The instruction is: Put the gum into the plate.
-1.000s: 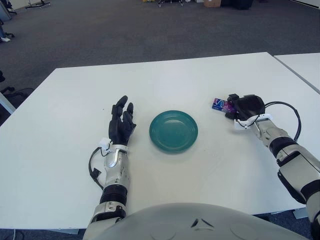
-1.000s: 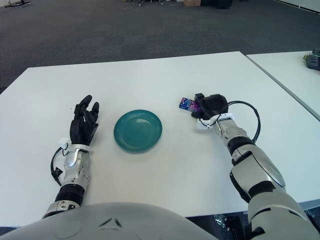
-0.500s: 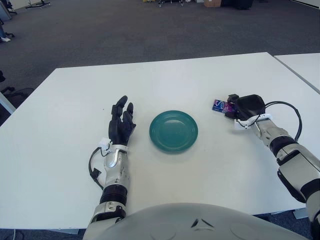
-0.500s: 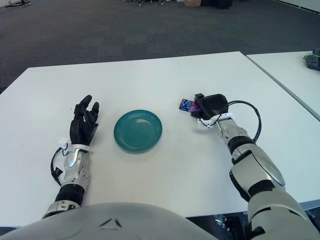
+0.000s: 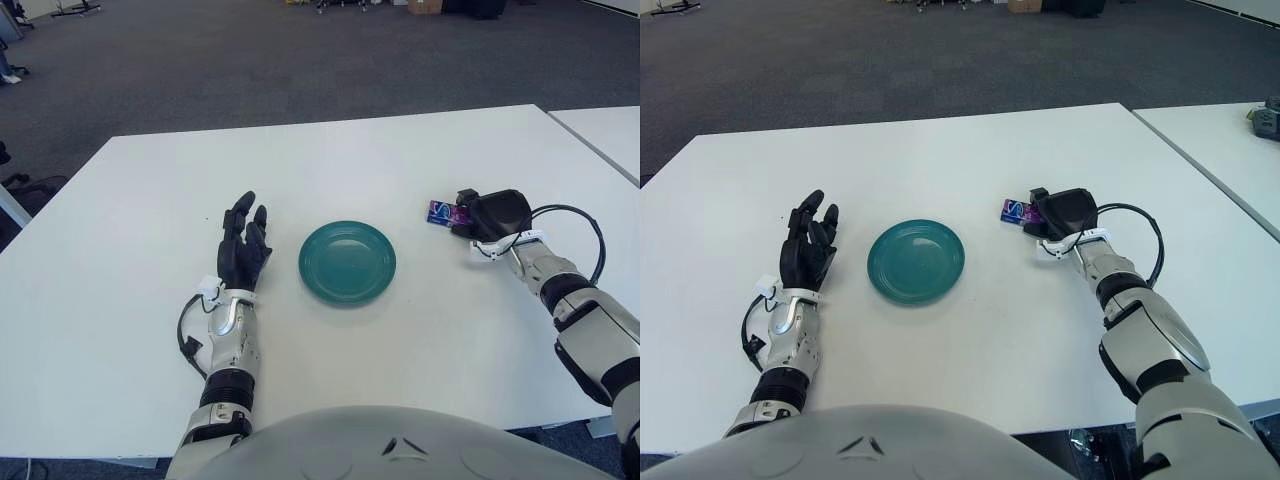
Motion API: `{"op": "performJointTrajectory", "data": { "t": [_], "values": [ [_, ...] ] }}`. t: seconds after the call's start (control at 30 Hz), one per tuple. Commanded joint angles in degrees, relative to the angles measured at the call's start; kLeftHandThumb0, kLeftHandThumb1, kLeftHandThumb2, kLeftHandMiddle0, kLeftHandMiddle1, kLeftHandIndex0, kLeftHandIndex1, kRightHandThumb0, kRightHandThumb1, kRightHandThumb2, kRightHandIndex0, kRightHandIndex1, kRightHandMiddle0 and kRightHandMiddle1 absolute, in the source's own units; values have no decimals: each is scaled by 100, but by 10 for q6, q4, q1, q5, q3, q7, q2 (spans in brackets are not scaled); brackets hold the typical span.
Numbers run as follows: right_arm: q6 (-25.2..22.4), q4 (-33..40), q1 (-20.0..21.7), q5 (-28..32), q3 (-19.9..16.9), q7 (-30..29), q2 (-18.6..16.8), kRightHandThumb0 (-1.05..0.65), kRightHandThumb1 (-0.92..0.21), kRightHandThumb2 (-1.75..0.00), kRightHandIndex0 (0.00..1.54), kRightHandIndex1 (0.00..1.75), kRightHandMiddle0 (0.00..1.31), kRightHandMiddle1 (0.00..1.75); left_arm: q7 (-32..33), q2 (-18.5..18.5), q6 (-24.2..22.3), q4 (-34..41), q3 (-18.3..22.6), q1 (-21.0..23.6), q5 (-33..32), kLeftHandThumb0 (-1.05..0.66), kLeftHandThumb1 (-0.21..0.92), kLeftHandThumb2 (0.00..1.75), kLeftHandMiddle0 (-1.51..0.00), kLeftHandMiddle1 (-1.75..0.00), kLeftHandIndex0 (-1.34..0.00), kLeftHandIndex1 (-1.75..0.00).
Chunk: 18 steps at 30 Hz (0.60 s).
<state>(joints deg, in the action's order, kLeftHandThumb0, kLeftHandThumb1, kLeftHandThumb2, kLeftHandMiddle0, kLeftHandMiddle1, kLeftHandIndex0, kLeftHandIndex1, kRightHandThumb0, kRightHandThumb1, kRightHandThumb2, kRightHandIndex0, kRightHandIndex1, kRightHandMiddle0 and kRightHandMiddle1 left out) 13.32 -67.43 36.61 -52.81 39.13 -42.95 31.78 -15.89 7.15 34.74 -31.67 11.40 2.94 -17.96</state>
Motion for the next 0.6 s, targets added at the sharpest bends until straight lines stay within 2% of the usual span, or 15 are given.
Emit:
{"op": "performJointTrajectory", "data": {
  "t": [0.0,0.1,0.3,0.5,0.57],
  "values": [
    [6,-3,13,-5,2,-4,-1,-48,-92,-65,109,175,80,175,-1,16,7,-31,3,-21,-4,-78,92,79,-34,0,0,-73],
    [13,-2,24,-2,-2,2,6,-48,-92,-65,109,175,80,175,-1,15,6,-33,4,-19,-5,-78,92,80,-34,0,0,-74],
    [46,18,80,15,-27,39,38,-47,-92,-64,110,175,81,175,-5,15,5,-35,7,-17,-9,-77,92,80,-34,0,0,-75],
    [67,68,117,25,-58,57,64,-46,-92,-61,113,175,82,175,-8,14,2,-32,8,-17,-11,-79,92,80,-34,0,0,-79],
    [65,111,127,28,-71,71,75,-46,-91,-60,113,175,83,175,-7,13,2,-31,8,-17,-10,-79,92,79,-35,0,0,-80]
  ]
}}
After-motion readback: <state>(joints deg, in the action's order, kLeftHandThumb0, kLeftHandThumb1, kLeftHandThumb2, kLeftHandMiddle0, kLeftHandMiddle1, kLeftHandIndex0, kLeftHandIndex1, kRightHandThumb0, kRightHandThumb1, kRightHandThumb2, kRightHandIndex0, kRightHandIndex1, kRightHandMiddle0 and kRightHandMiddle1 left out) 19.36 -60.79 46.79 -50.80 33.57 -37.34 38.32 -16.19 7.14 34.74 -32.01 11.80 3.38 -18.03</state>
